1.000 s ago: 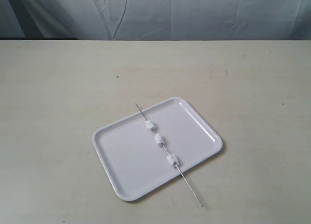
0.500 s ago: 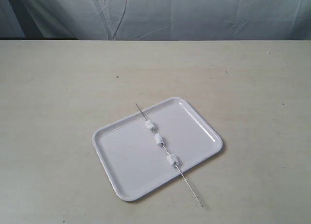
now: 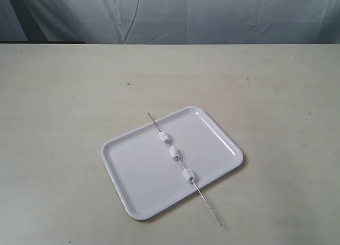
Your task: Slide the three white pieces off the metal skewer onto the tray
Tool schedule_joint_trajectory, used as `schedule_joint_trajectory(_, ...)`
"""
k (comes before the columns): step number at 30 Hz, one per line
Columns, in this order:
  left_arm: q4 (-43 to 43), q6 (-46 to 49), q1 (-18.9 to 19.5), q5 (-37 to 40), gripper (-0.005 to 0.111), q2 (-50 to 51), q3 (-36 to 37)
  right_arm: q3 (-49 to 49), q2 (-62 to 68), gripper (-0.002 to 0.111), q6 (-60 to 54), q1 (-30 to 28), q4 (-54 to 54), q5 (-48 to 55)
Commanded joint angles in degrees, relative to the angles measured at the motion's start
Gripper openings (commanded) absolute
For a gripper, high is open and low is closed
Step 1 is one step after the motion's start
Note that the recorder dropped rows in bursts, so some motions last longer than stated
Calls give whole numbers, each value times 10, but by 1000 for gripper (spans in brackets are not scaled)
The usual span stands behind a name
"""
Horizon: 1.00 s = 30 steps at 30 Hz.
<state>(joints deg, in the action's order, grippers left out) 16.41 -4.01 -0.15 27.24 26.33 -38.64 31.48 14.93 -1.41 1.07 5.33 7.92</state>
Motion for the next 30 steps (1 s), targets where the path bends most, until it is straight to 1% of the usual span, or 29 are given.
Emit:
schedule_joint_trajectory(1, -47, -5, -5, 141, 0, 52, -6, 9, 74, -1, 0, 1, -30, 114)
schedule_joint_trajectory(4, -133, 7, -5, 202, 0, 91, -6, 9, 154, -1, 0, 1, -53, 207)
schedule_joint_trajectory(6, -176, 46, -5, 220, 0, 112, -6, 9, 197, -1, 0, 1, -60, 240)
schedule_joint_trajectory(8, -231, 82, -5, 233, 0, 133, -6, 9, 237, -1, 0, 1, -69, 264)
schedule_joint_trajectory(12, -340, 167, -5, 236, 0, 181, -6, 9, 332, -1, -13, 2, -134, 301)
schedule_joint_trajectory(14, -404, 227, -5, 236, 0, 220, -6, 20, 400, -1, -90, 3, -203, 348)
schedule_joint_trajectory(16, -430, 248, -5, 236, 0, 245, -6, 32, 456, -1, -155, 3, -261, 380)
schedule_joint_trajectory(21, -442, 257, -5, 236, 0, 290, -6, 62, 577, -1, -300, 16, -394, 430)
schedule_joint_trajectory(22, -442, 260, -5, 236, 0, 298, -6, 68, 600, -1, -330, 22, -418, 436)
schedule_joint_trajectory(23, -452, 276, -5, 234, 0, 312, -6, 73, 636, -1, -385, 38, -466, 438)
schedule_joint_trajectory(24, -466, 288, -5, 234, 0, 318, -6, 76, 656, -1, -410, 46, -487, 438)
schedule_joint_trajectory(26, -513, 327, -5, 232, 0, 336, -6, 77, 706, 6, -464, 72, -534, 437)
schedule_joint_trajectory(27, -535, 352, -5, 226, 1, 346, -6, 78, 735, 20, -479, 90, -547, 438)
schedule_joint_trajectory(28, -541, 358, -5, 224, 2, 352, -6, 78, 746, 26, -479, 97, -550, 438)
schedule_joint_trajectory(29, -544, 362, -5, 224, 6, 362, -6, 78, 770, 40, -480, 114, -553, 438)
schedule_joint_trajectory(30, -544, 362, -5, 224, 8, 368, -6, 78, 778, 45, -481, 124, -553, 435)
